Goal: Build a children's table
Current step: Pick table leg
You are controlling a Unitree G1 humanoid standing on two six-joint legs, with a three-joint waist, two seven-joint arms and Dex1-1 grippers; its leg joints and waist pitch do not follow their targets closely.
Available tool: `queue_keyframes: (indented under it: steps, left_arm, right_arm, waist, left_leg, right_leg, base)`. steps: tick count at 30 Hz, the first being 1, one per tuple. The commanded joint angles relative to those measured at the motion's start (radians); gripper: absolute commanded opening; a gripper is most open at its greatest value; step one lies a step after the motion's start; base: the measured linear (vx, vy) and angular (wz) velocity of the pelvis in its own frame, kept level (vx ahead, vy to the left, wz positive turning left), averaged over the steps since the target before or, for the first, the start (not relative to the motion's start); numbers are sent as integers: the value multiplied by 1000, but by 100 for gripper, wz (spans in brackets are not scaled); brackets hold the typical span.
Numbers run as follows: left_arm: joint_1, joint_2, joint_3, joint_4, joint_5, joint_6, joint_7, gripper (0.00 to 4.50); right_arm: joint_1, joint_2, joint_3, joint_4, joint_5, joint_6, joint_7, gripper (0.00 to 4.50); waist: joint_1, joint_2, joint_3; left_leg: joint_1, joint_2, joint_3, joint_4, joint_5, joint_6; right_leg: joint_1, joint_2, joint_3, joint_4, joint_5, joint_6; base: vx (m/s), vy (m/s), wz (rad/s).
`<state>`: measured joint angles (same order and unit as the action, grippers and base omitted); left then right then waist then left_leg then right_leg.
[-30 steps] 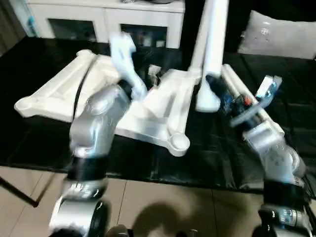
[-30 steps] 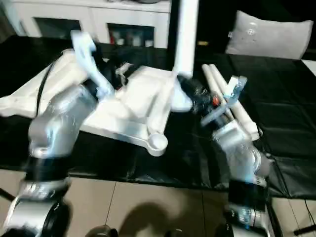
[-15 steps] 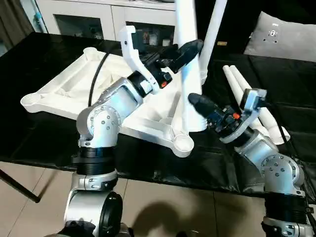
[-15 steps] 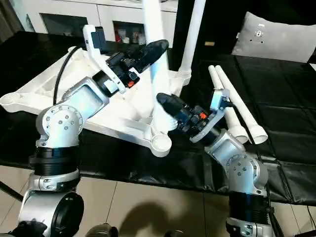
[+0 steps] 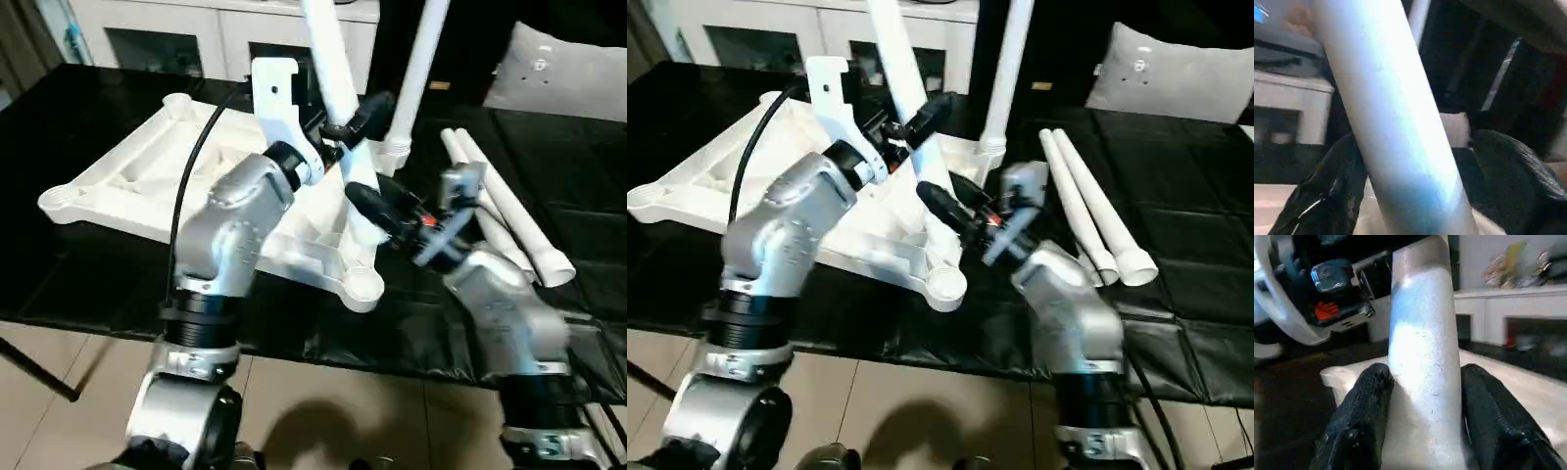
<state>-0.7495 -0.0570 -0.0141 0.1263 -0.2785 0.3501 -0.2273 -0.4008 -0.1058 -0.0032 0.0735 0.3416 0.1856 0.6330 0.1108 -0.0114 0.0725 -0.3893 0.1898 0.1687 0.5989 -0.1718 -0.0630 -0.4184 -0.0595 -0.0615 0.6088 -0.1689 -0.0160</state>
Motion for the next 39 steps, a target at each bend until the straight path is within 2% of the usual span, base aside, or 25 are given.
queue_keyframes:
  steps: [1, 3, 5, 12, 18, 23, 26, 28, 29, 31, 33, 34, 35, 36, 37, 38, 39]
  left_arm:
    - [6, -5, -78, 6, 76, -77, 11, 332]
    - [9, -12, -88, 13, 100, -117, 16, 306]
    - [8, -8, -99, 19, 129, -152, 25, 287]
    - [10, -3, -104, 50, 170, -205, 43, 238]
    - [14, -9, -100, 64, 172, -223, 35, 204]
    - [18, -27, -76, 66, 122, -206, 21, 195]
    - [11, -58, 2, 70, 16, -140, 27, 191]
    - [5, -55, 19, 76, 2, -127, 31, 188]
    - [-9, -49, 60, 91, -29, -102, 44, 188]
    - [-18, -39, 88, 104, -46, -90, 52, 187]
    - [-19, -36, 92, 107, -49, -88, 53, 187]
    - [-25, -10, 109, 119, -57, -86, 41, 187]
    - [-25, -10, 109, 119, -57, -86, 41, 186]
    - [-28, 1, 115, 123, -60, -83, 35, 186]
    - [-34, 23, 122, 127, -66, -71, 17, 186]
    - [-37, 35, 124, 128, -71, -62, 6, 186]
    - [-38, 39, 125, 129, -73, -59, 2, 186]
  right_arm:
    - [-3, 14, 24, 2, -38, -47, -21, 186]
    - [0, 30, 25, 11, -38, -59, -29, 186]
    - [0, 35, 27, 22, -46, -79, -35, 186]
    - [-7, 47, 20, 58, -57, -130, -52, 186]
    - [-11, 49, 22, 70, -62, -146, -55, 185]
    - [-15, 48, 24, 82, -62, -158, -57, 184]
    - [-18, 45, 21, 83, -64, -163, -62, 184]
    - [-18, 44, 19, 83, -67, -163, -66, 184]
    - [-22, 42, 15, 83, -73, -157, -75, 184]
    - [-26, 49, 2, 83, -39, -126, -66, 184]
    - [-27, 51, -1, 84, -29, -118, -62, 240]
    - [-38, 45, 1, 107, -43, -166, -53, 254]
    - [-38, 45, 1, 107, -43, -166, -53, 260]
    - [-39, 44, -4, 102, -29, -153, -48, 271]
    - [-38, 48, -23, 90, 9, -122, -41, 271]
    - [-39, 49, -34, 85, 37, -108, -28, 290]
    - [-39, 50, -38, 85, 46, -104, -23, 296]
  waist:
    - [-4, -2, -76]
    - [-4, 2, -75]
    - [-6, 0, -74]
    - [-15, 1, -71]
    - [-21, 0, -74]
    - [-21, 2, -73]
    - [-20, 1, -73]
    - [-20, 2, -73]
    - [-20, 3, -73]
    - [-21, 3, -73]
    - [-20, 3, -74]
    - [-18, 0, -79]
    - [-18, 1, -80]
    - [-20, -3, -80]
    - [-19, -5, -82]
    - [-18, 0, -81]
    - [-18, 1, -82]
  left_leg:
    - [13, 32, -9, -67, -155, 32]
    - [12, 33, -10, -67, -160, 35]
    - [14, 35, -11, -70, -176, 34]
    - [15, 34, -11, -71, -217, 25]
    - [11, 34, -11, -70, -191, 38]
    - [13, 35, -9, -69, -195, 42]
    - [13, 33, -9, -69, -203, 38]
    - [14, 33, -9, -69, -202, 40]
    - [14, 33, -9, -69, -202, 39]
    - [15, 31, -8, -68, -200, 40]
    - [14, 32, -10, -69, -199, 44]
    - [14, 33, -10, -67, -180, 46]
    - [13, 32, -9, -66, -176, 47]
    - [13, 31, -8, -66, -170, 50]
    - [14, 31, -9, -65, -163, 51]
    - [17, 32, -8, -65, -162, 56]
    - [18, 32, -8, -65, -163, 57]
  right_leg:
    - [61, -74, 44, -77, -193, -130]
    - [62, -74, 44, -76, -195, -133]
    - [61, -73, 44, -77, -198, -139]
    - [59, -74, 45, -83, -243, -140]
    - [63, -74, 44, -76, -193, -158]
    - [62, -75, 44, -76, -191, -173]
    - [63, -74, 44, -77, -201, -178]
    - [63, -73, 43, -77, -202, -179]
    - [61, -72, 43, -76, -202, -177]
    - [61, -71, 43, -77, -200, -176]
    - [63, -72, 43, -78, -201, -176]
    - [64, -74, 43, -72, -176, -181]
    - [65, -74, 43, -71, -168, -182]
    - [66, -72, 43, -71, -158, -179]
    - [69, -73, 43, -69, -154, -178]
    - [65, -72, 43, -69, -157, -179]
    - [65, -72, 43, -69, -158, -179]
  base:
    - [0, 0, 0]
    - [0, 0, 0]
    - [0, 0, 0]
    - [0, 0, 0]
    - [0, 0, 0]
    - [0, 0, 0]
    - [0, 0, 0]
    - [0, 0, 0]
    - [0, 0, 0]
    - [0, 0, 0]
    - [0, 0, 0]
    - [0, 0, 0]
    - [0, 0, 0]
    - [0, 0, 0]
    - [0, 0, 0]
    - [0, 0, 0]
    - [0, 0, 0]
